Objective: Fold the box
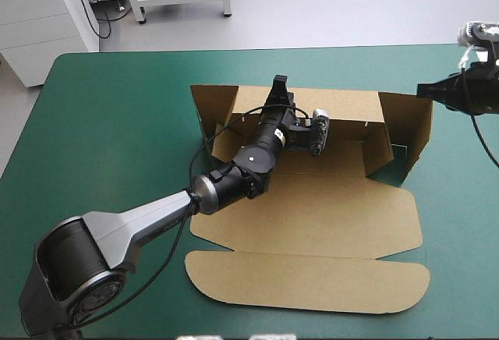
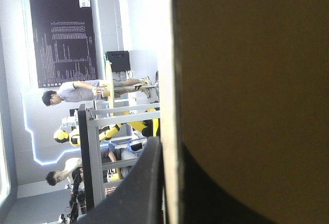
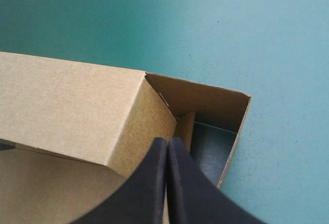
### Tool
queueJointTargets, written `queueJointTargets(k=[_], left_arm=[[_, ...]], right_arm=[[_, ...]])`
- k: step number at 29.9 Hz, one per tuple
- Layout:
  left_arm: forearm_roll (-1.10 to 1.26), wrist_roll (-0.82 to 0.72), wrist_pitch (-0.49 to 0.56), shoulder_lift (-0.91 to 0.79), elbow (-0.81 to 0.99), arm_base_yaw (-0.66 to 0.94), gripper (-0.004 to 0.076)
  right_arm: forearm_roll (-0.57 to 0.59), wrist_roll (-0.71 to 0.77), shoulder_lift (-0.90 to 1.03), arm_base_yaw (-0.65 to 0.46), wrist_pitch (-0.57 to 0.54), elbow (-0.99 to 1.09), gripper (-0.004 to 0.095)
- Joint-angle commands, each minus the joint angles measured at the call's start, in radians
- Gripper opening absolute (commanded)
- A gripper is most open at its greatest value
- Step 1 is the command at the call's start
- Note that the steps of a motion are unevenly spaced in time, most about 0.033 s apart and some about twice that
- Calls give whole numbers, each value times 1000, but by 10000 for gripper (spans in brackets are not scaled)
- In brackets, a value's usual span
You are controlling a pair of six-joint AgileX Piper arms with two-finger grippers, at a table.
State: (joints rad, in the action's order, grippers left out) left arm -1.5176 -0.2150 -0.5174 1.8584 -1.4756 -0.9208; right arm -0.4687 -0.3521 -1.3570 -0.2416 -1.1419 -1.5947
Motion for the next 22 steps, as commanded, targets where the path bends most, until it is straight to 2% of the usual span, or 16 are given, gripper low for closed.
queueJointTargets(k=[1,8,11,14,18,22], left_arm=[[-31,-12,-11,-42,-23,-7,-8],[-37,-16,8,-40,-25,-7,-8],[-41,-54,8,-40,-25,-7,-8],[-76,-95,8,-40,-25,-7,-8],[-112,-118,10,-40,-25,-7,-8],[-116,-137,13,-40,-25,-7,-8]], right_arm=[[-35,-1,1,-6,60,-35,-18],[-35,-1,-69,-6,97,-62,-17],[-24,12,-99,-6,85,-106,31],[2,43,-118,-6,61,-165,182],[64,88,-132,-6,-16,-249,432],[68,90,-130,-6,-36,-290,560]])
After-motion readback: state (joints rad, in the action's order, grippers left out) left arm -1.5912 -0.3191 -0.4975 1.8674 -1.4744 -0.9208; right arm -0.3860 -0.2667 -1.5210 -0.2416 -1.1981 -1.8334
